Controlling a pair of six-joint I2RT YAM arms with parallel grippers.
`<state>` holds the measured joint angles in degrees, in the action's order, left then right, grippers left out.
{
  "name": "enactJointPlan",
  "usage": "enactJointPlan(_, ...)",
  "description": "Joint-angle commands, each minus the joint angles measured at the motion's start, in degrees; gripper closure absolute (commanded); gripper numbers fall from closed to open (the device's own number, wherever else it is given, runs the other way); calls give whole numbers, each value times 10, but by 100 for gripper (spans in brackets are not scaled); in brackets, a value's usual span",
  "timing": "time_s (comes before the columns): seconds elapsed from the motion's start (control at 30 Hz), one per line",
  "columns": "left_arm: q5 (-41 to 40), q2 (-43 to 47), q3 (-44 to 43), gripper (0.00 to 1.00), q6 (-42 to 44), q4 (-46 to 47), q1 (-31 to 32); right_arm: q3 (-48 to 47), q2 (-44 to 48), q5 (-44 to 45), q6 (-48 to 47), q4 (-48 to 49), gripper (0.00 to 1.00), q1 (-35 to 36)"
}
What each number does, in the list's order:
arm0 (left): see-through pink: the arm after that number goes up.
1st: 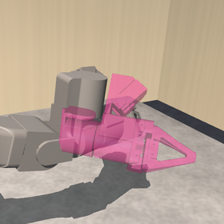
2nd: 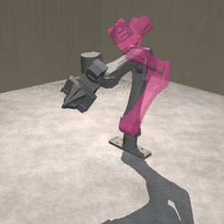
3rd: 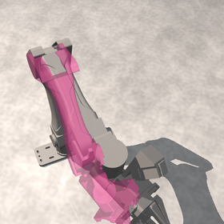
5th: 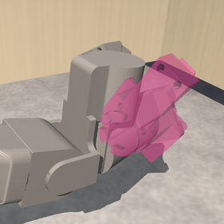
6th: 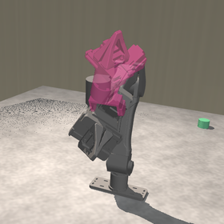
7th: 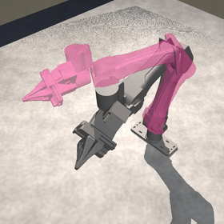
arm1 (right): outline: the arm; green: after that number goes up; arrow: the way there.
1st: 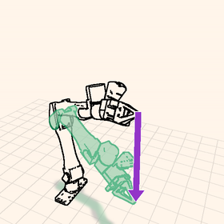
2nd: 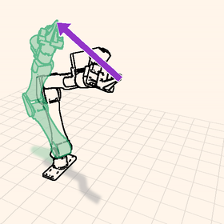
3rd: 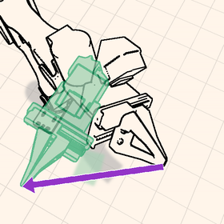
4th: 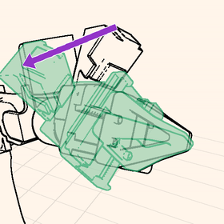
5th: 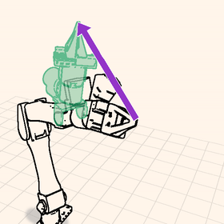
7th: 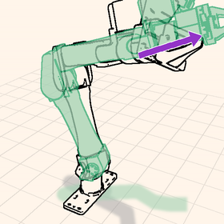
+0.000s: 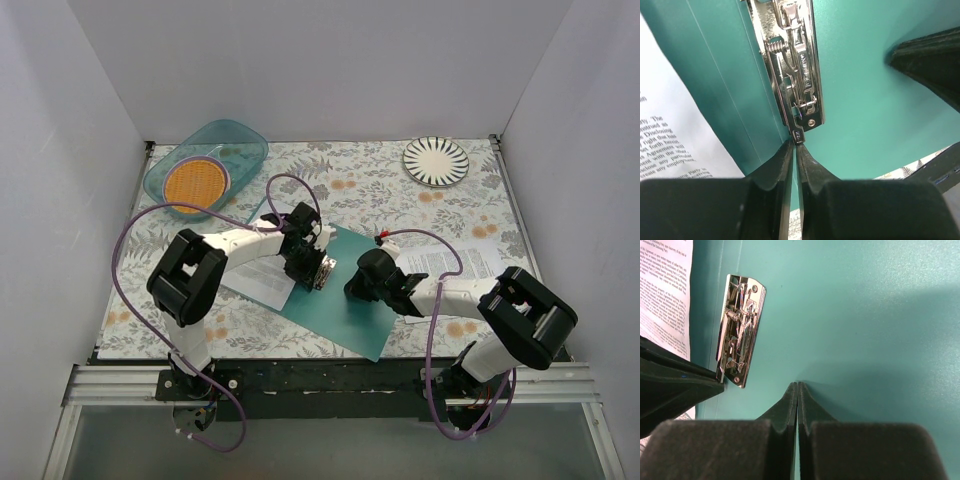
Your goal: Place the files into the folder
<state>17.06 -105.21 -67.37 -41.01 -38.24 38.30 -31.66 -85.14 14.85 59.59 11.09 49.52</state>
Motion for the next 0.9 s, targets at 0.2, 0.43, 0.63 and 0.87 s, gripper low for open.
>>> enactJointPlan(0.2, 50, 95, 6, 94, 10, -18, 1, 11, -41, 11, -23, -139, 99, 3)
enactJointPlan(0.43, 55, 97, 7, 98, 21, -10, 1, 10, -42, 12, -21, -138, 99, 2)
enactJointPlan(0.63, 31, 77, 27, 100, 31, 28, 0, 22, -29, 17, -18, -139, 99, 2)
enactJointPlan(0.87, 24, 71, 40, 100, 46, 55, -10, 30, -26, 15, -15, -137, 99, 2)
